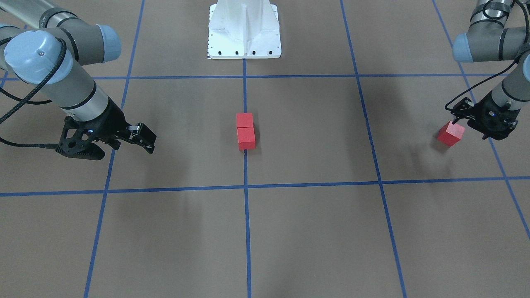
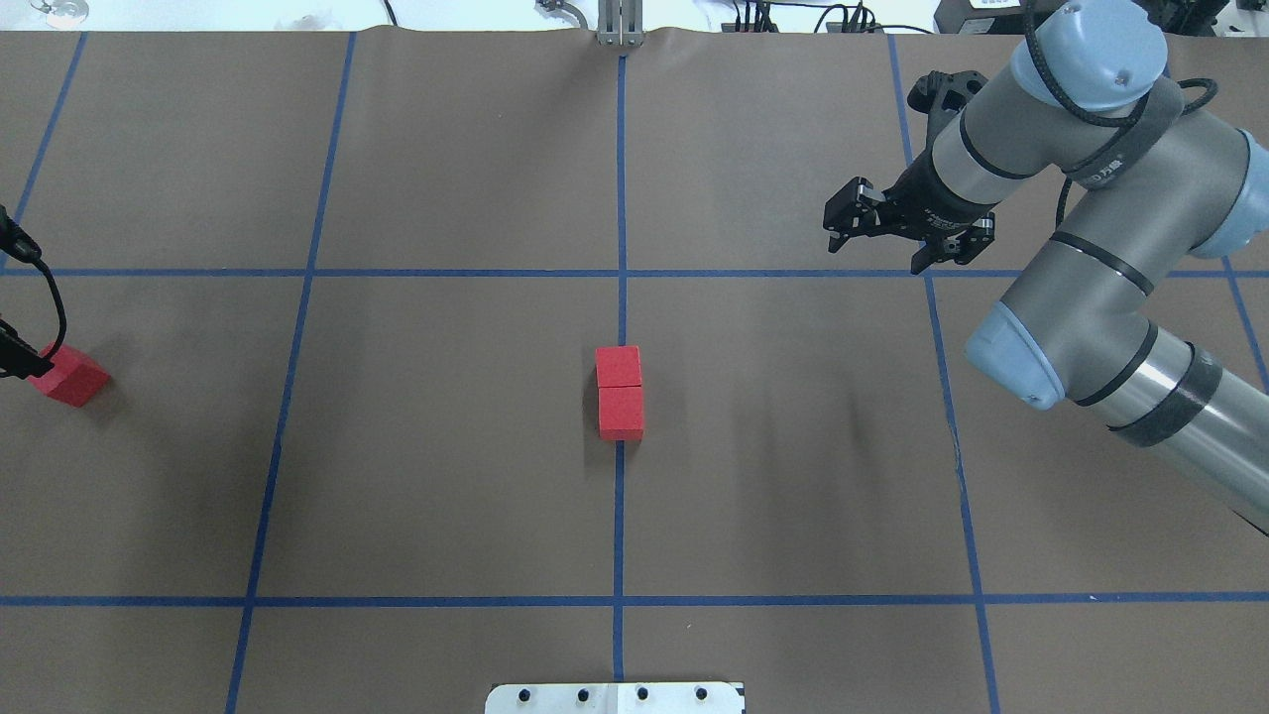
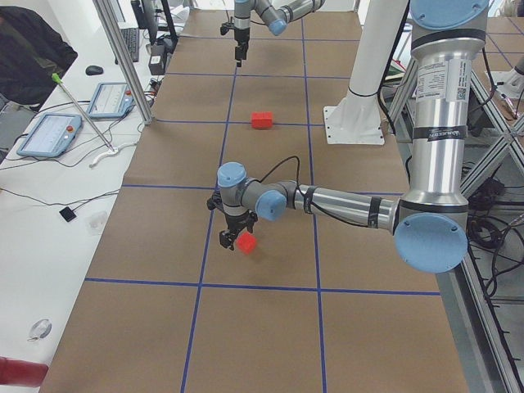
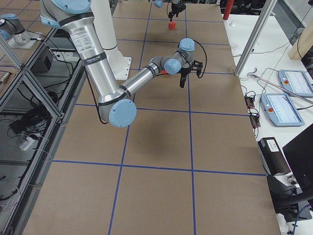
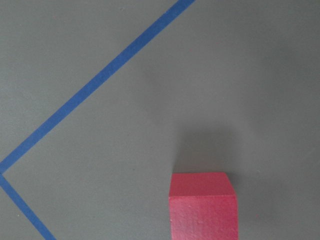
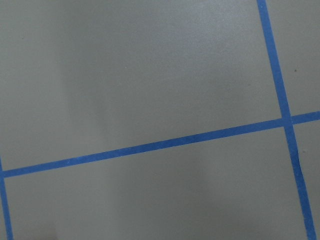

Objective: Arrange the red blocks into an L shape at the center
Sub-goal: 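Open the left gripper and move it to the farthest red cube, then grasp the last red cube with the left gripper and lift it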

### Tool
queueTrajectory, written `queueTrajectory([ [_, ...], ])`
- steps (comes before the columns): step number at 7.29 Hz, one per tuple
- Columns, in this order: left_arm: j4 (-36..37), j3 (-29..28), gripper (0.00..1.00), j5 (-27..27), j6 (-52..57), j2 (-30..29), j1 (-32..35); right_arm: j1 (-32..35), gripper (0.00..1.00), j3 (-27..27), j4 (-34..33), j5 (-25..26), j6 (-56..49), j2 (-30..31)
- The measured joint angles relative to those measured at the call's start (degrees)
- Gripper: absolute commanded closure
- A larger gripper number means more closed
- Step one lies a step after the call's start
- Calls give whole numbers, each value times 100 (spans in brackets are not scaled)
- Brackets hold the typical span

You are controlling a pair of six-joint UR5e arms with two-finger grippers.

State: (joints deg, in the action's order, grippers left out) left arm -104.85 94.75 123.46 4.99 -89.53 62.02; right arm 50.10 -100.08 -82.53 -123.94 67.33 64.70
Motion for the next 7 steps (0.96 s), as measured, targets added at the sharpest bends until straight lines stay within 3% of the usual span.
queueTrajectory([
  [7, -3, -185, 0, 12, -664, -195, -139, -9, 0, 3, 0, -1, 16, -4],
])
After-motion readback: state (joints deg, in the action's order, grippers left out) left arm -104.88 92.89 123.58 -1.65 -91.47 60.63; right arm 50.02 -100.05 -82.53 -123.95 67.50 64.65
